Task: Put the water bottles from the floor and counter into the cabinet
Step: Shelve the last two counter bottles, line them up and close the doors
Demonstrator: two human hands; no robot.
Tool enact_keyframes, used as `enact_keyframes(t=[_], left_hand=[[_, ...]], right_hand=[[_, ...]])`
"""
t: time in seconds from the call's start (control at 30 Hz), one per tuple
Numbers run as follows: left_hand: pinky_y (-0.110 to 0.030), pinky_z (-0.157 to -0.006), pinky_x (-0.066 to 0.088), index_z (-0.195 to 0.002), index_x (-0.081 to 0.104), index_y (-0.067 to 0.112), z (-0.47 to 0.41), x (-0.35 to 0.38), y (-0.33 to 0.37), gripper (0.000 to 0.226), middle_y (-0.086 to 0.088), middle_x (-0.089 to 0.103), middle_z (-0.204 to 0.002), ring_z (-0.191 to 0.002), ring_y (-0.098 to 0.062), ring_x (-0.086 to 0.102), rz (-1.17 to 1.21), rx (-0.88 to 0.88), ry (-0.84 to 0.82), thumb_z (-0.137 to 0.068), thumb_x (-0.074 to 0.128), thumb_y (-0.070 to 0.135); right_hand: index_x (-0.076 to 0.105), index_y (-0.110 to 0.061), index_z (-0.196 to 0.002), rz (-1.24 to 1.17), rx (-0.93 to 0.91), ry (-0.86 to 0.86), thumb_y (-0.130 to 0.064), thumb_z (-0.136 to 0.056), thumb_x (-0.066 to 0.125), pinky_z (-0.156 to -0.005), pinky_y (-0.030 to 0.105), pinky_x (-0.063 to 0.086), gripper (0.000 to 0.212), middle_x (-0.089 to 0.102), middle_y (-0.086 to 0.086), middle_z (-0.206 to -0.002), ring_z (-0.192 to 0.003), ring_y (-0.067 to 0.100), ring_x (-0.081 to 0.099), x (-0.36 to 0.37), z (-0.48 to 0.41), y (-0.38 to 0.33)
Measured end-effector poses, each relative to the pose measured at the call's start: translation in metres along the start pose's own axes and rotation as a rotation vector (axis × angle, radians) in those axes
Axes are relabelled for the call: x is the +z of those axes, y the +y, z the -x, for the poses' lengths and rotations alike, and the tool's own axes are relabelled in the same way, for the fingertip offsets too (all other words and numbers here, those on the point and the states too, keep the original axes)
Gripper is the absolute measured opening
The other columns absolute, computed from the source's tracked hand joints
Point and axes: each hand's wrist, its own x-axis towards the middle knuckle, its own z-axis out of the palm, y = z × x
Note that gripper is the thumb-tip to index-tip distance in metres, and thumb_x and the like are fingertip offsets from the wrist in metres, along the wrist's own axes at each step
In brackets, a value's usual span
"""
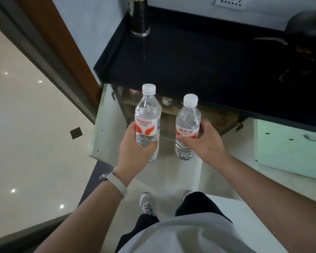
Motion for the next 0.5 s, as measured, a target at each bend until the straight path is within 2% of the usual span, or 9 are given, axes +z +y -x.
enact_keyframes(t=[0.13,0.3,0.5], left_hand=[[-0.016,-0.083,0.05,-0.127,0.048,0.031,-0.01,-0.005,-0.012,0.06,0.021,0.061,-0.111,-0.102,-0.001,0.061,-0.028,0.016,-0.034,-0.079,0.082,0.021],[-0.005,-0.072,0.043,-0.128,0.047,0.028,-0.027,0.009,-0.021,0.061,0.027,0.057,-0.106,-0.096,0.008,0.058,-0.039,-0.033,-0.054,-0.079,0.082,0.021],[-0.006,-0.07,0.047,-0.131,0.05,0.021,-0.054,0.033,-0.039,0.064,0.021,0.061,-0.107,-0.095,0.007,0.061,-0.078,-0.097,-0.071,-0.077,0.083,0.018]], right_hand=[[0.052,-0.03,-0.113,-0.013,0.053,0.044,-0.044,-0.066,0.087,-0.078,0.023,0.052,0.06,0.065,-0.017,-0.098,-0.088,0.0,0.063,0.007,0.001,0.005],[0.048,-0.034,-0.108,-0.036,0.106,0.05,-0.042,-0.068,0.086,-0.071,0.017,0.047,0.056,0.064,-0.021,-0.096,-0.086,-0.004,0.061,0.013,-0.011,0.02],[0.045,-0.038,-0.095,-0.044,0.166,0.04,-0.043,-0.068,0.085,-0.067,0.015,0.044,0.048,0.063,-0.021,-0.091,-0.081,-0.006,0.06,0.021,-0.044,0.041]])
